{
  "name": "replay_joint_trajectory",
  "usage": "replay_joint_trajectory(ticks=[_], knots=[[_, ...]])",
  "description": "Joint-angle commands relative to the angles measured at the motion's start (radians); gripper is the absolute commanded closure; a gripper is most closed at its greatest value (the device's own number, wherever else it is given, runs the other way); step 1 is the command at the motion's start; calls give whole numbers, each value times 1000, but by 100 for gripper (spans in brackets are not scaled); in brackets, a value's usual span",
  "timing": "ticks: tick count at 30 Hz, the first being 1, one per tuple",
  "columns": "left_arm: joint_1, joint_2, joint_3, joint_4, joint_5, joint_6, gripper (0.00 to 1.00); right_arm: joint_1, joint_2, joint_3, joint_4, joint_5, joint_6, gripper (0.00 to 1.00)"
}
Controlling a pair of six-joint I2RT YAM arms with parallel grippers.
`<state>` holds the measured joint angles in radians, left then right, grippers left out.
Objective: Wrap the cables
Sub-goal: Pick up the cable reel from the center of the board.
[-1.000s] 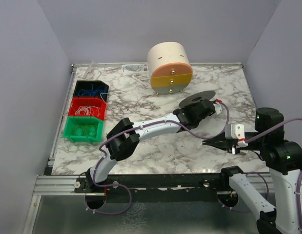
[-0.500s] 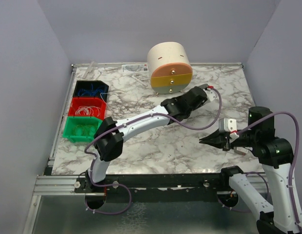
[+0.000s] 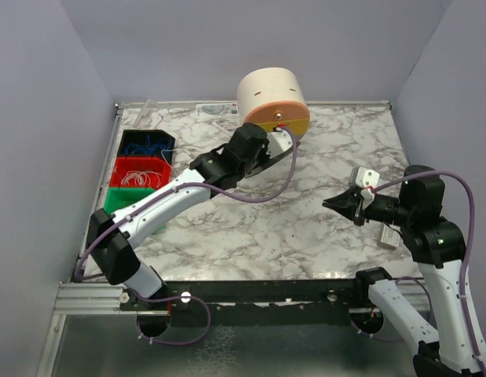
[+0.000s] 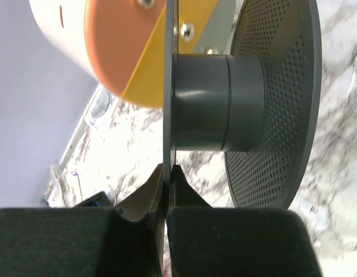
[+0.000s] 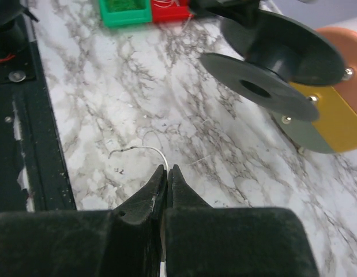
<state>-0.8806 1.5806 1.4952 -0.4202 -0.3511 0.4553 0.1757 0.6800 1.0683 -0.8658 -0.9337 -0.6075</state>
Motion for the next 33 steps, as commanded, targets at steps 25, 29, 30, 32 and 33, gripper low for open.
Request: replay_joint_trajectory(ticks=[25,29,30,32,33], knots=[[186,-239,-176,-242,864,-90,100,4,177,-13,361,130,-342,99],[257,-226,-90,-244,848,-152,100,4,174,6,264,211,-483,99],[276,-222,-75,-245,870,-174,100,4,173,6,263,234,-495,99],[298,-199,-38,-267,921,-220,100,4,177,6,263,265,-507,99],[302,-184,-21,-279,948,-237,100,4,181,10,262,265,-501,99]])
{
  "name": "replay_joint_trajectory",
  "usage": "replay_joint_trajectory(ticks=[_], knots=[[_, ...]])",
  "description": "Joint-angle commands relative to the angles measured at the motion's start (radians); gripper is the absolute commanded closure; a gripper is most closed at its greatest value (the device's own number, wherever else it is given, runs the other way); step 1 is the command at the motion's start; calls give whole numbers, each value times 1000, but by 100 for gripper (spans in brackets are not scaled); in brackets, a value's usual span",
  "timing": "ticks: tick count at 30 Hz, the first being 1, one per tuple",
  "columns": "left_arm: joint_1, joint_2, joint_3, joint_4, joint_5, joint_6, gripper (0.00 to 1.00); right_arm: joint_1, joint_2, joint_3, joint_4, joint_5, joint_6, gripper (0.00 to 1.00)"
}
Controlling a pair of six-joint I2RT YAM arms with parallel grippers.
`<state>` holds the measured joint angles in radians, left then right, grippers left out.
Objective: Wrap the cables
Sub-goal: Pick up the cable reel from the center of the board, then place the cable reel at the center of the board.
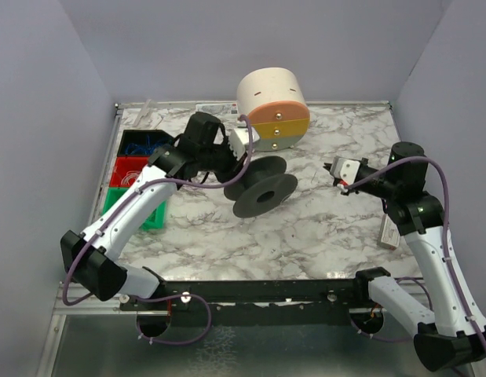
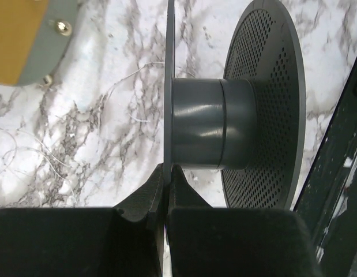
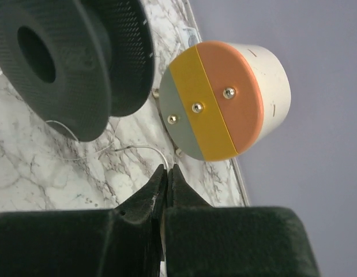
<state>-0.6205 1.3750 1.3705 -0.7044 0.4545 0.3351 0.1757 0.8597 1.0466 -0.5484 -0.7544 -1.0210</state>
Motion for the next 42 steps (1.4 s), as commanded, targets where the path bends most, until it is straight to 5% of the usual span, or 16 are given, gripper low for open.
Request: replay_joint_trajectory(ticks=[1,4,10,15,22,30,38,42], knots=[[44,30,112,-1,160,-137,100,4,6,36,-50,74,-65,99],[45,37,106,0,188,-144,100,4,15,46,-9,27,63,99],[46,-40,4,60,-115,18,100,4,79,119,-71,-21,295,99],[48,-89,-107,65,-87,86,100,4,176,169,-130,-105,452,99],[49,-164,-211,56,-104,235,100,5,320,233,-245,-178,457,99],[48,-183,-228,-65,-32,446,100,45,356,190,-193,-253,432,99],[62,-205,-131,-196,59,493,100,62,361,108,11,75,520,99],[62,-195,-162,-246,96,559,100,62,380,99,-12,6,512,99]])
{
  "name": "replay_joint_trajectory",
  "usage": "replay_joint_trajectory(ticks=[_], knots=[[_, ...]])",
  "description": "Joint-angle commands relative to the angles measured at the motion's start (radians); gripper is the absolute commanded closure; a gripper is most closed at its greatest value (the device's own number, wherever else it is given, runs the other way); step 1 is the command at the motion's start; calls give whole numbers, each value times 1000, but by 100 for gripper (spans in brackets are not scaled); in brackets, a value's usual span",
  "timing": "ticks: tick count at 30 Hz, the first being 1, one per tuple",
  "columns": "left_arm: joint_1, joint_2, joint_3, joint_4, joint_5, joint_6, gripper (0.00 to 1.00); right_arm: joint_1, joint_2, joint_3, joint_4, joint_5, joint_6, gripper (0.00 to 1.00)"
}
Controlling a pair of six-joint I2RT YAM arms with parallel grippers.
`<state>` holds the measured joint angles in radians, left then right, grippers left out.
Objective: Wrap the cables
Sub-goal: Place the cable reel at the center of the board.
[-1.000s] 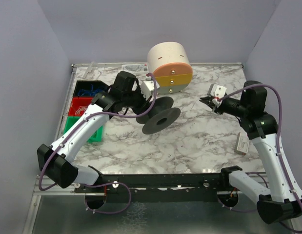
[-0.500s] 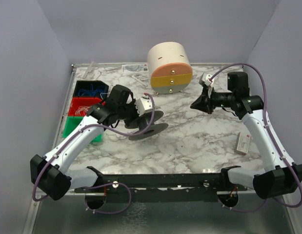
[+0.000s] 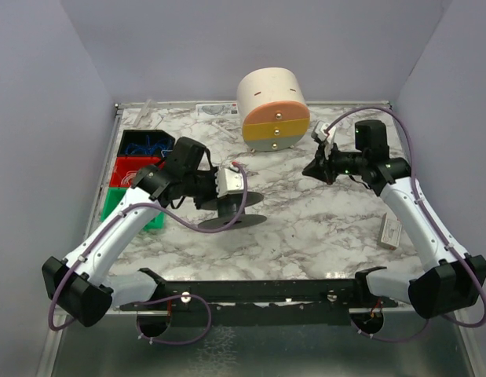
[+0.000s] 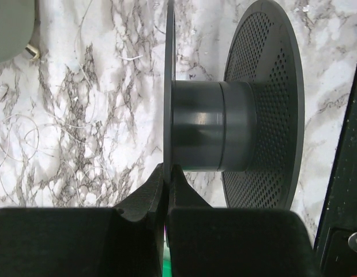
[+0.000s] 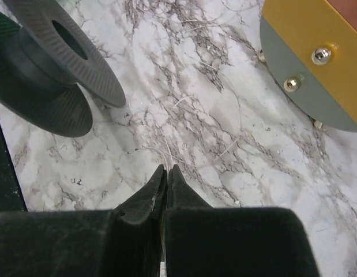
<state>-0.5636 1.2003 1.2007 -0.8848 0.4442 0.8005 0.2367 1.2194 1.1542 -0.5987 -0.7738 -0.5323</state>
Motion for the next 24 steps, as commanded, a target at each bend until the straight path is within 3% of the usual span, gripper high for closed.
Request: replay_joint_trajectory(ticks=[1,10,12,16,19,20,21,24], knots=[[5,-9,-4,-67,105,114,100,1,30,-4,25,-9,26,99],[4,151,32,-129,70,184,100,3,12,-72,61,-21,21,99],[4,171,47,-123,56,168,95,4,8,-73,59,-33,26,99],[4,159,67,-92,5,131,74,10,-5,-84,78,-46,47,99],[4,109,64,-30,-27,101,38,17,-8,-88,82,-61,59,99],[4,96,69,-12,-36,89,11,21,-5,-85,85,-64,68,99],[4,84,78,2,-46,76,2,26,0,-80,84,-67,77,99],[4,51,103,52,-87,32,1,51,25,-50,61,-86,95,99]])
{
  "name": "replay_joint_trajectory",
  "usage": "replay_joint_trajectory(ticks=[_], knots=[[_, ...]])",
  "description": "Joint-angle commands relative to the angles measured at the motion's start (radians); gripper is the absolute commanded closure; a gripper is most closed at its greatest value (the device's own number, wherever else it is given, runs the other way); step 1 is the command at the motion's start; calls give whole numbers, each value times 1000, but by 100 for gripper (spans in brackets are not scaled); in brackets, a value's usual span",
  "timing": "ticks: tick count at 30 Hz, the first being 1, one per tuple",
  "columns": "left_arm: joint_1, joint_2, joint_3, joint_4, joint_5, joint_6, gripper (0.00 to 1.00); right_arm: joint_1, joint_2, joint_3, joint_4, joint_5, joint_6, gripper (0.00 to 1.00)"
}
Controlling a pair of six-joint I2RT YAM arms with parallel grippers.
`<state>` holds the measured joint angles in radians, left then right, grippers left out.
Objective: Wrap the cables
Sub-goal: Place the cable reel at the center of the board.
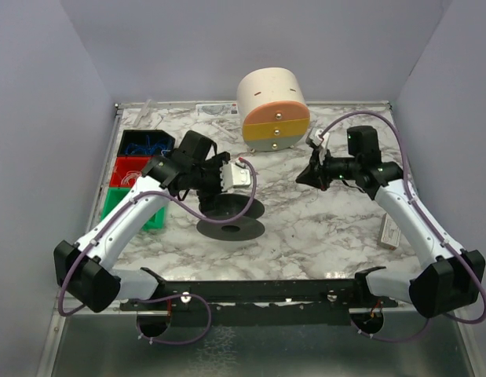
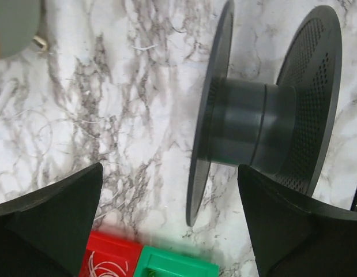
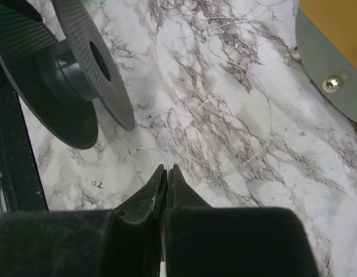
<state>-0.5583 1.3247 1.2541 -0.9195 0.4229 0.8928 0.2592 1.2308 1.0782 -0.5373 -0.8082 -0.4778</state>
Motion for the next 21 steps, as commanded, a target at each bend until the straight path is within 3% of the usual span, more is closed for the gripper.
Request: replay_joint_trajectory(ticks=[1,5,11,21], knots=[[-2,-82,60,98,-78,-70,1,38,27,38,-5,-56,52,99],[1,-121,105,107,-73,-100,1,76,78,128,-51,-84,99,99],[0,-155,115,1,101,-76,1,90,188,300,-136,-133,212,99],[-4,-170,25,45,208,-74,1,187,199,231,22,-99,428,99]])
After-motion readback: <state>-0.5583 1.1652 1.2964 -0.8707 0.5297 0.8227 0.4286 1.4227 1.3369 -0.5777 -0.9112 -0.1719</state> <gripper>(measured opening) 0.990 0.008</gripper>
